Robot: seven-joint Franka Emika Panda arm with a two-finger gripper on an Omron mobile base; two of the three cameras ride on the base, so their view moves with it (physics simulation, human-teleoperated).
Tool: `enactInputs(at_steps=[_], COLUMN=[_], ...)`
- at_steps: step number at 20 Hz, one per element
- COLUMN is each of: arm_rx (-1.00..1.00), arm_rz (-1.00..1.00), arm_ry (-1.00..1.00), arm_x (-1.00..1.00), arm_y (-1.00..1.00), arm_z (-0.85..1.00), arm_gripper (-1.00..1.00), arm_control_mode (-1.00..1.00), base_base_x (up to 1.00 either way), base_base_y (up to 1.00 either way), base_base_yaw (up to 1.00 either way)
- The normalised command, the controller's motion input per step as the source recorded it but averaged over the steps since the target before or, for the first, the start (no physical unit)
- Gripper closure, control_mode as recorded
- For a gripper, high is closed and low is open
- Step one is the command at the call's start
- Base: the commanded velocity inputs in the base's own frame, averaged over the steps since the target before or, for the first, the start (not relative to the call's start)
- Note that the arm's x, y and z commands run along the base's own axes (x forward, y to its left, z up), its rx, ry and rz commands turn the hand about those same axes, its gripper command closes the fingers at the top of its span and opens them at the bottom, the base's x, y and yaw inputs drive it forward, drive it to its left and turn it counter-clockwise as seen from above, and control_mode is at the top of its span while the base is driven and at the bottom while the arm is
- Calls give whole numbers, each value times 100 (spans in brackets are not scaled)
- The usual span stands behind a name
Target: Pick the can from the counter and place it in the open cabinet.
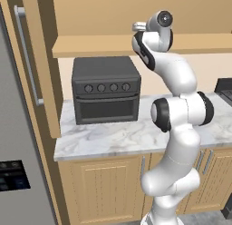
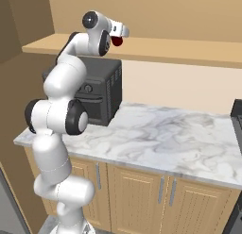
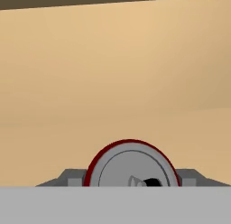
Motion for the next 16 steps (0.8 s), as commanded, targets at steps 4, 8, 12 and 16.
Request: enactInputs(at_steps=[4, 8, 12, 16], arm_rx=[-2, 0, 0, 0], arm_rz=[0, 0, 0, 0], arm_ry=[0, -3, -2, 0], arm_x=[14, 21, 15, 22], arm_y=[0, 0, 0, 0], arm_z=[-11, -11, -3, 0], arm_gripper=[-100, -100, -100, -100], arm_control_mode=[-100, -100, -100, -100], base_base_x=[0, 0, 0, 0], base_base_y=[0, 0, 0, 0], base_base_yaw=[0, 0, 0, 0])
